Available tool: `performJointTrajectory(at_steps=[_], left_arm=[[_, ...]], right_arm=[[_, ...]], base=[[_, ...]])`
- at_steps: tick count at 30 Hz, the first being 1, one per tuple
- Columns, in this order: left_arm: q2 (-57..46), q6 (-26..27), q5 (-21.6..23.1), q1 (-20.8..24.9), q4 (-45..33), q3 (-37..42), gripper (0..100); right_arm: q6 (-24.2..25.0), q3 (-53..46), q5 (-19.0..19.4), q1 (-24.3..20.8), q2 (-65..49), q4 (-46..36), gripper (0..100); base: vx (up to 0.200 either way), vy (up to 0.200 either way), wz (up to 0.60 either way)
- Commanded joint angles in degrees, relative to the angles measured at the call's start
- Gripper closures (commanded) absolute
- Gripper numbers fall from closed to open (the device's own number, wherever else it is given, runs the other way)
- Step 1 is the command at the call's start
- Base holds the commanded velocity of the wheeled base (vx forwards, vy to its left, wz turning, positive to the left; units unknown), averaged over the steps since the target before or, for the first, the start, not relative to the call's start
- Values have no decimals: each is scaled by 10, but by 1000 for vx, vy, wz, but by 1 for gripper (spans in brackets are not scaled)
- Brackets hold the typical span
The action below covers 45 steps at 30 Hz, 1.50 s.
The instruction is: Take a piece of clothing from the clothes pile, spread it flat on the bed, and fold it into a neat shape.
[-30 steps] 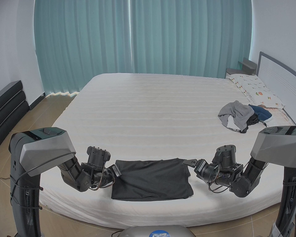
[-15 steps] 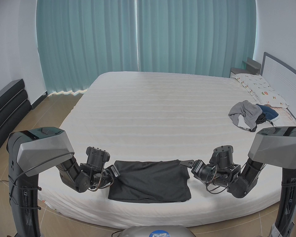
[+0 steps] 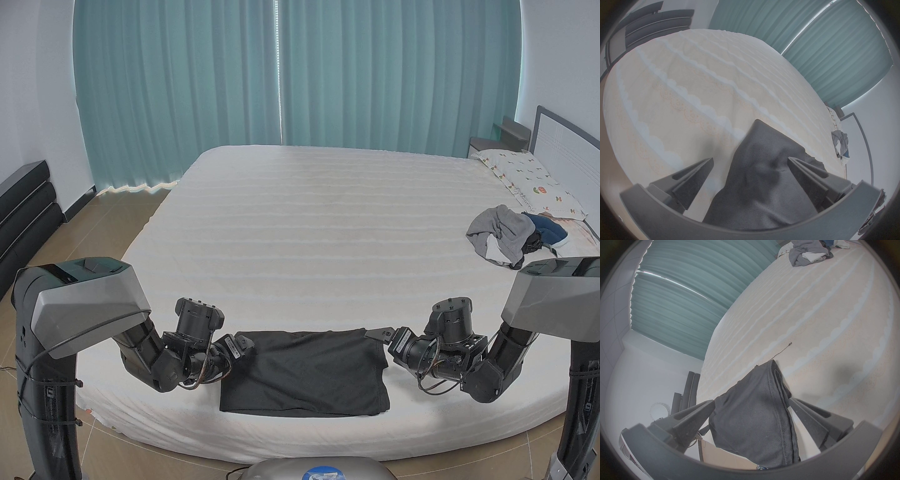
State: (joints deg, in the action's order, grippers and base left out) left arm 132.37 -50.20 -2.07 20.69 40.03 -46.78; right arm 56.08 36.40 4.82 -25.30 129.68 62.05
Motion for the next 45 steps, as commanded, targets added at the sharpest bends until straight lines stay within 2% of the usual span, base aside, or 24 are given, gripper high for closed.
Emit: performJointTrajectory(at_steps=[1, 11, 14, 16, 18, 21, 25, 30, 33, 35, 36, 40, 44, 45], left_arm=[[-27, -20, 1, -8, 1, 14, 0], [-132, -24, 7, -33, 4, 98, 0], [-171, -23, 6, -35, 4, 119, 0], [-206, -23, 5, -35, 4, 136, 0], [-246, -22, 1, -32, 4, 152, 0], [-296, -17, -2, -32, 3, 168, 0], [-398, 27, -35, -35, 3, 208, 0], [-529, 94, -75, -40, -7, 242, 0], [-618, 146, -94, -43, -24, 261, 0], [-625, 150, -96, -43, -28, 262, 0], [-699, 193, -130, -43, -61, 272, 0], [-782, 247, -188, -38, -103, 274, 0], [-866, 276, -210, -40, -155, 269, 0], [-868, 276, -211, -41, -159, 269, 0]], right_arm=[[-4, -22, 1, -6, 1, 3, 0], [-15, -76, 1, -4, -35, 8, 0], [-23, -95, 1, -6, -75, 8, 0], [-37, -112, 0, -8, -113, 7, 0], [-72, -127, -4, -9, -149, 6, 0], [-105, -146, -38, -13, -199, 1, 0], [-149, -194, -98, -25, -298, -1, 0], [-233, -259, -132, -12, -444, -11, 0], [-281, -277, -154, 5, -553, -74, 0], [-286, -277, -155, 7, -565, -83, 0], [-314, -265, -158, 26, -681, -190, 0], [-335, -214, -159, 47, -822, -388, 0], [-338, -159, -163, 74, -936, -584, 0], [-339, -157, -163, 75, -940, -591, 0]], base=[[0, 0, 0], [0, 0, 0], [0, 0, 0], [0, 0, 0], [0, 0, 0], [0, 0, 0], [0, 0, 0], [0, 0, 0], [0, 0, 0], [0, 0, 0], [0, 0, 0], [0, 0, 0], [0, 0, 0], [0, 0, 0]])
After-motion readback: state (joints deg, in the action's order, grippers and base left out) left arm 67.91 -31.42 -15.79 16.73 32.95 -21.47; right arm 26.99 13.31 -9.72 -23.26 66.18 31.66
